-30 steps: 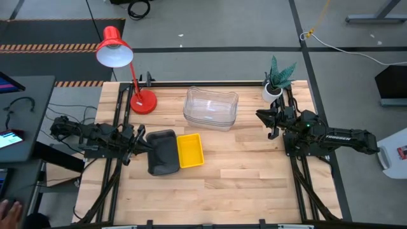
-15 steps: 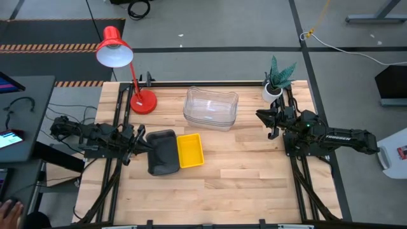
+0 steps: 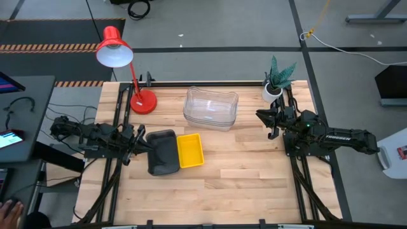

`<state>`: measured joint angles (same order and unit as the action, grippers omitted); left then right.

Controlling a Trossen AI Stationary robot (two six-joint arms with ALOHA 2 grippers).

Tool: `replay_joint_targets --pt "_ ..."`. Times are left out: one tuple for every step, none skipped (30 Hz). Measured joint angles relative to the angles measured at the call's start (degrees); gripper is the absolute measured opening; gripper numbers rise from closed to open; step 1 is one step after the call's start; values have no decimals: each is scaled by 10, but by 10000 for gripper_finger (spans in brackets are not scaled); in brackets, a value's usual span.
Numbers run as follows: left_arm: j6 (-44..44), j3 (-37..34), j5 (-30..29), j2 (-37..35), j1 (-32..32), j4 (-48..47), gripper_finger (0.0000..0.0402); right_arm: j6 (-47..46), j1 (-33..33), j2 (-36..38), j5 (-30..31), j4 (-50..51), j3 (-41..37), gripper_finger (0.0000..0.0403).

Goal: Stack baskets by color
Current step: Return to Home Position

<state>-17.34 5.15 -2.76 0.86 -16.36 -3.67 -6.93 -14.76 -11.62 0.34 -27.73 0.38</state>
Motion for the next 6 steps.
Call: replay_joint_targets --pt "0 0 0 0 0 0 36 0 0 0 0 0 0 71" --pt "0 0 0 0 0 0 37 0 0 0 0 0 0 71" --pt "0 0 0 0 0 0 38 0 0 0 0 0 0 71" --pt "0 0 0 0 0 0 38 0 0 0 0 0 0 71" --pt "0 0 0 0 0 0 38 0 0 0 0 0 0 71" --pt "0 0 0 0 0 0 38 0 0 0 0 0 0 71"
